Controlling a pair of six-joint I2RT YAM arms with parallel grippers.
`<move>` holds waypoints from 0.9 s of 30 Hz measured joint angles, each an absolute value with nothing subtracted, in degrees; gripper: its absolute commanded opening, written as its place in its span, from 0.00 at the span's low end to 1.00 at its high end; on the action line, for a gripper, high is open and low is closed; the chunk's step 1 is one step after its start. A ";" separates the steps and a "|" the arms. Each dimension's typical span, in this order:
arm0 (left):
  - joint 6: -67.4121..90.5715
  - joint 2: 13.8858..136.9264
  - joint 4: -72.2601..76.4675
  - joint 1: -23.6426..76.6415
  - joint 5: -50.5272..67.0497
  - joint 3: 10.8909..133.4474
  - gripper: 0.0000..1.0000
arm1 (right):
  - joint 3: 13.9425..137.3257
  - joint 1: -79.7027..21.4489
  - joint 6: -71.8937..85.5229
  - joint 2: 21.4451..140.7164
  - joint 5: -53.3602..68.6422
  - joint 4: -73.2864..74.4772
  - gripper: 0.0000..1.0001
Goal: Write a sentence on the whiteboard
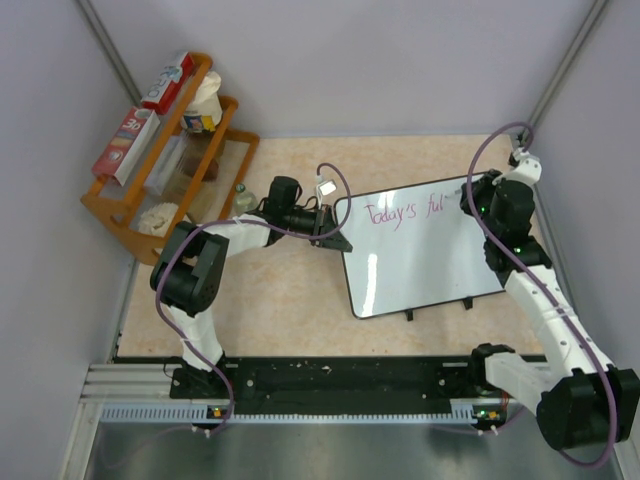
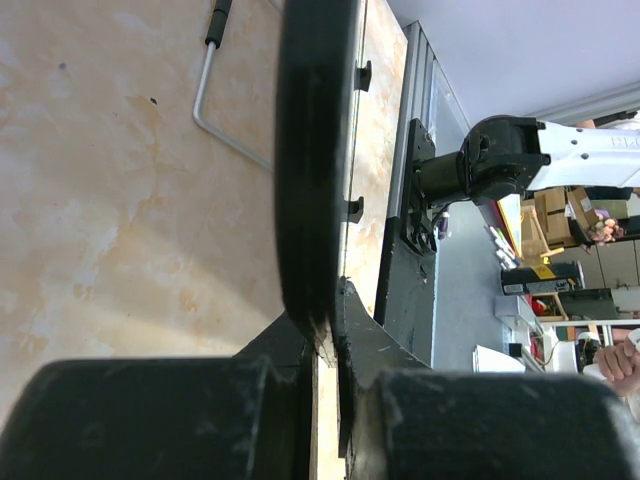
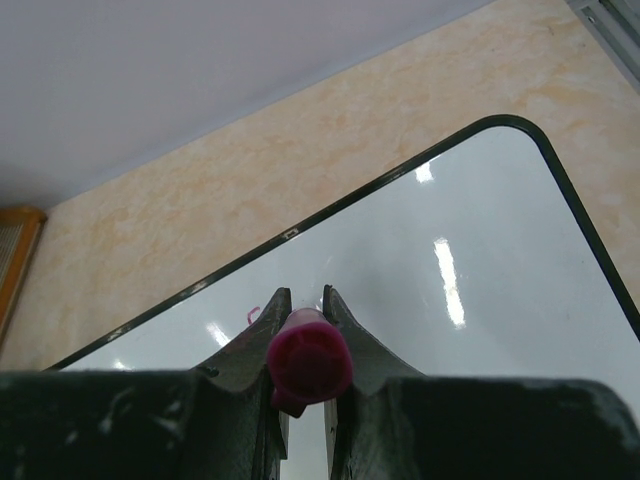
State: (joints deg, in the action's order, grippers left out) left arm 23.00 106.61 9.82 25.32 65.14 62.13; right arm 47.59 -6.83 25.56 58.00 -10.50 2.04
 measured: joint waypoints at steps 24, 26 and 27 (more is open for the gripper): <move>23.22 106.61 9.43 25.30 64.97 62.13 0.00 | 40.38 -6.83 26.15 51.88 -10.26 1.78 0.00; 23.22 106.61 9.43 25.30 64.97 62.13 0.00 | 40.38 -6.81 26.17 51.88 -10.37 1.78 0.00; 23.22 106.61 9.43 25.30 64.97 62.13 0.00 | 40.38 -6.76 26.20 51.90 -10.37 1.78 0.00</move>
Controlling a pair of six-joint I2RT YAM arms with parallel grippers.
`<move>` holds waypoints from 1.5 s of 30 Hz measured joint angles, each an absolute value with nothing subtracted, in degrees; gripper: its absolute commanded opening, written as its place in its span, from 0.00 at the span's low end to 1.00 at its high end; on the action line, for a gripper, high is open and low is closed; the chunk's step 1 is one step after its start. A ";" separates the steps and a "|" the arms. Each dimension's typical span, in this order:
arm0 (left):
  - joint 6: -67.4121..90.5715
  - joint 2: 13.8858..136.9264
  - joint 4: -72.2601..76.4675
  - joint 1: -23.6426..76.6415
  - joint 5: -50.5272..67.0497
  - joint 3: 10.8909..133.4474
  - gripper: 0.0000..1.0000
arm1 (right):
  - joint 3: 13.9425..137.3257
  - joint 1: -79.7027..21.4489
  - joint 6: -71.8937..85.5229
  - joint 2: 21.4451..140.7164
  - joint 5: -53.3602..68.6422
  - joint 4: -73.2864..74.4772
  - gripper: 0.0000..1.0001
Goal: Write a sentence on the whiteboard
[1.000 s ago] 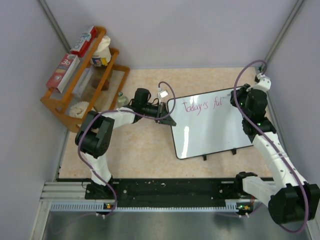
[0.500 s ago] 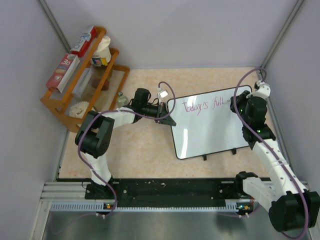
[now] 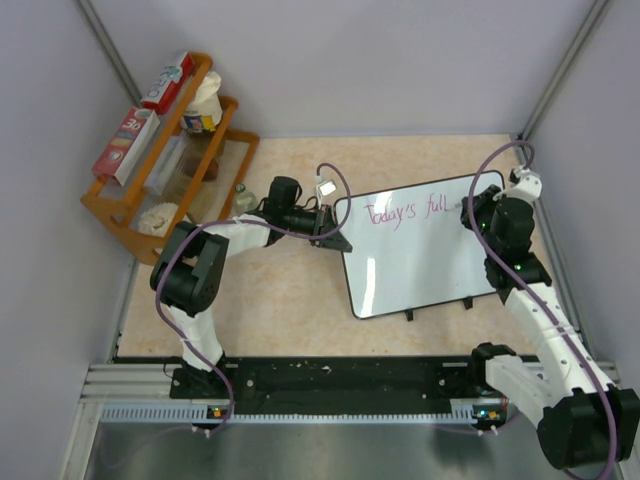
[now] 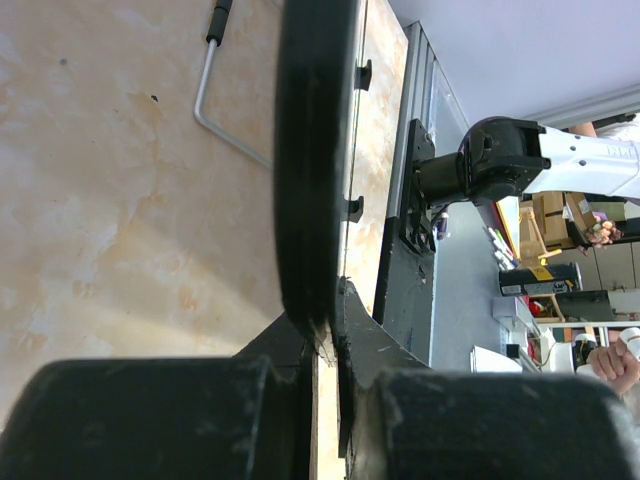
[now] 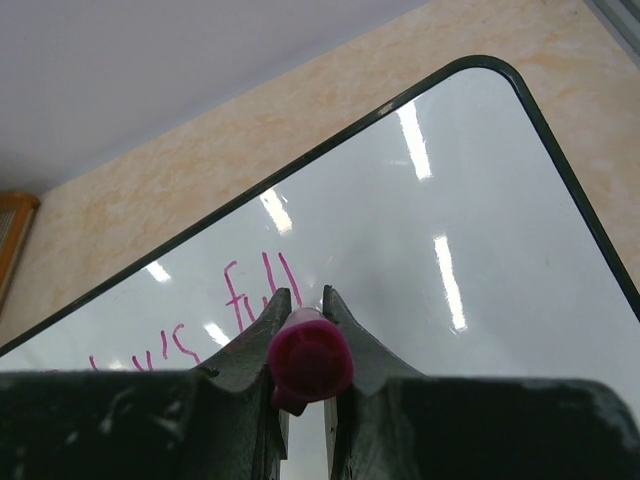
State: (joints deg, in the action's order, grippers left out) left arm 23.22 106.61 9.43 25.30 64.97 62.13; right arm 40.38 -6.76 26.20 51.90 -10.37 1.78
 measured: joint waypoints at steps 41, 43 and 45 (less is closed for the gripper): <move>22.57 106.28 9.28 25.32 65.10 62.11 0.00 | 46.19 -3.44 24.53 54.19 -11.03 4.14 0.00; 22.57 106.28 9.28 25.32 65.10 62.11 0.00 | 46.22 -3.27 24.58 54.37 -11.11 4.01 0.00; 22.55 106.28 9.28 25.32 65.12 62.11 0.00 | 46.22 -3.20 24.62 54.76 -11.14 3.88 0.00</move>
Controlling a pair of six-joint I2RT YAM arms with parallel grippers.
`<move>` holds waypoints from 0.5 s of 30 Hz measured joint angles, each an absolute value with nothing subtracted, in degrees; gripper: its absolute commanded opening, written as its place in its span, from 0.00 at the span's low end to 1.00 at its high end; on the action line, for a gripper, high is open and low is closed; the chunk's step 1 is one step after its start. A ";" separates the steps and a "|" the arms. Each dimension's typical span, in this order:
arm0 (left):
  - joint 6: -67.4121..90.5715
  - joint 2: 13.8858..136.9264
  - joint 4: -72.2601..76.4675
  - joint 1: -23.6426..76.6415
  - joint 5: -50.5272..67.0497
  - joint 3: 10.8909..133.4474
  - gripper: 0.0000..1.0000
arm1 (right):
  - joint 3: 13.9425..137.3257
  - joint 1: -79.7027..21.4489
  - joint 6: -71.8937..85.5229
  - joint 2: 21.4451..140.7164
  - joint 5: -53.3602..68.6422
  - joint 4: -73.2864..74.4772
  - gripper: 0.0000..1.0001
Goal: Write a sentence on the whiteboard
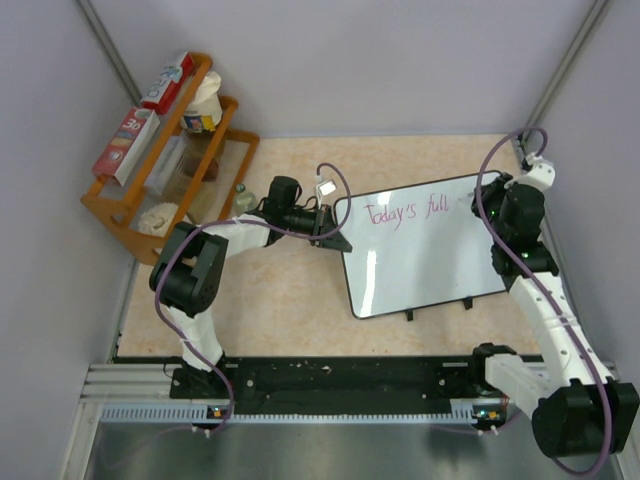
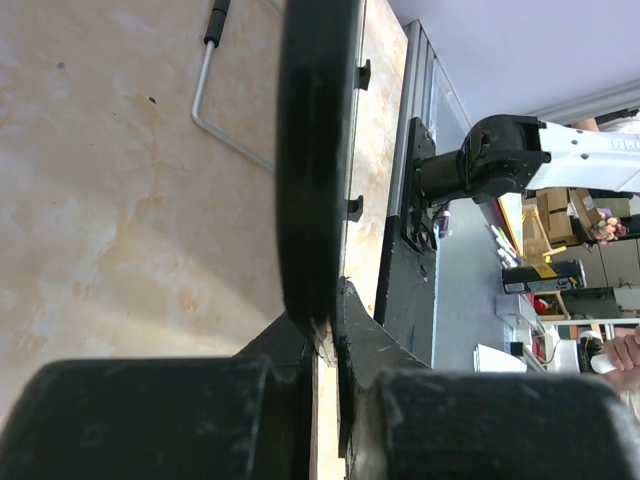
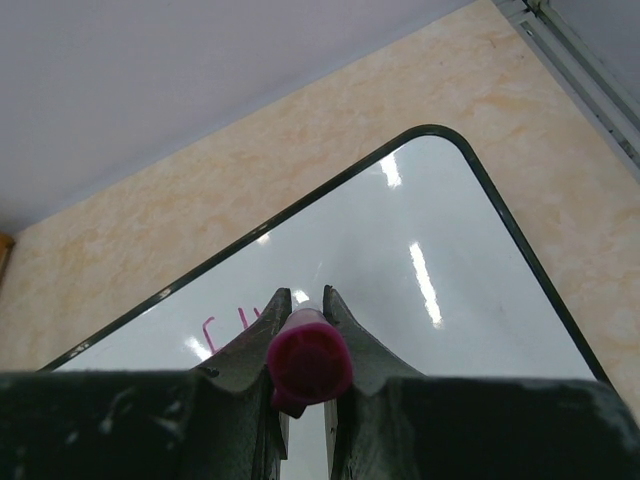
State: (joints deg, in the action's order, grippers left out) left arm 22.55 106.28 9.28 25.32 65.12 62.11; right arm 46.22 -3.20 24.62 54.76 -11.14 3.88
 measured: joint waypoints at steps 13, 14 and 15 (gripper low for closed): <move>22.61 106.28 8.97 25.30 65.08 62.11 0.00 | 46.19 -3.20 24.67 56.84 -10.83 2.55 0.00; 22.61 106.28 8.97 25.30 65.08 62.11 0.00 | 46.19 -3.20 24.67 56.82 -10.74 2.55 0.00; 22.61 106.28 8.97 25.30 65.08 62.11 0.00 | 46.17 -3.18 24.67 56.73 -10.61 2.55 0.00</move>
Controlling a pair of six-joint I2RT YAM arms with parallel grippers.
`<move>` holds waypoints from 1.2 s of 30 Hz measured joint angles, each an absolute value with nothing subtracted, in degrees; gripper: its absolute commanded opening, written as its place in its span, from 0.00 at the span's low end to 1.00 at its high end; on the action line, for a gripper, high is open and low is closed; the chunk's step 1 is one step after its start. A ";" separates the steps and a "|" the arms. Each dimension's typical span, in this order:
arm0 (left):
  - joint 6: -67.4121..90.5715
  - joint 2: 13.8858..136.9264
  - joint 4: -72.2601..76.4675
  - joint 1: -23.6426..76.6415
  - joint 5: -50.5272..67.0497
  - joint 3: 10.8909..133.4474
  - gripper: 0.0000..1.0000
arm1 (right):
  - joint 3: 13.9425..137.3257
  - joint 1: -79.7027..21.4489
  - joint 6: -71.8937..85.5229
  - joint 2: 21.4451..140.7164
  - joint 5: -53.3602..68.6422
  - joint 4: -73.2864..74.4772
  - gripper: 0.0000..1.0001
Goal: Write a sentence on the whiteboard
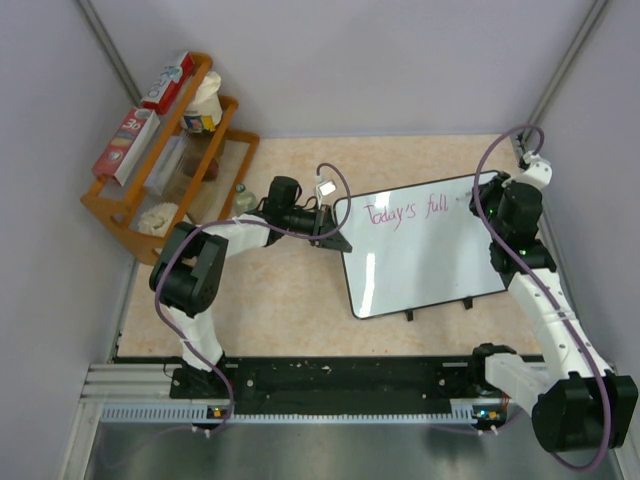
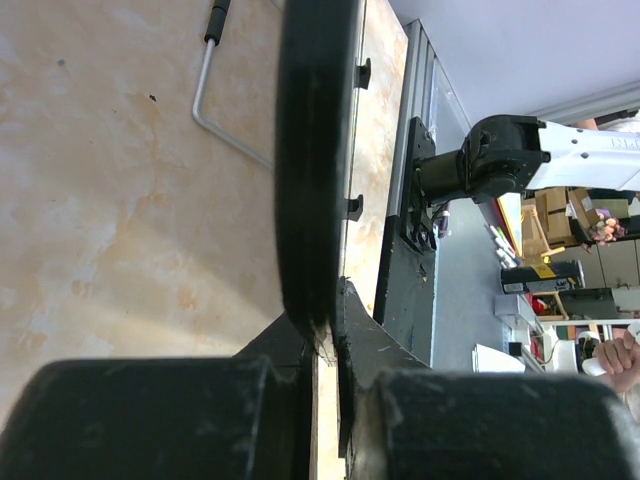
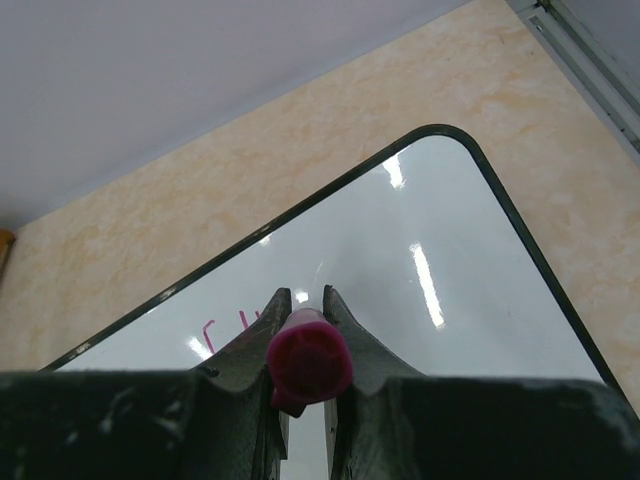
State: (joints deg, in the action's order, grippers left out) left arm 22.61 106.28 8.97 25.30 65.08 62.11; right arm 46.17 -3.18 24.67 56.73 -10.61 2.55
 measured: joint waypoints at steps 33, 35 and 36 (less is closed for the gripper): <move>22.63 106.28 8.95 25.30 65.08 62.11 0.00 | 42.63 -2.70 25.69 54.00 -10.96 1.56 0.00; 22.63 106.28 8.95 25.30 65.08 62.11 0.00 | 42.63 -2.68 25.74 54.00 -10.98 1.54 0.00; 22.63 106.28 8.95 25.30 65.08 62.11 0.00 | 42.63 -2.63 25.74 54.02 -10.96 1.56 0.00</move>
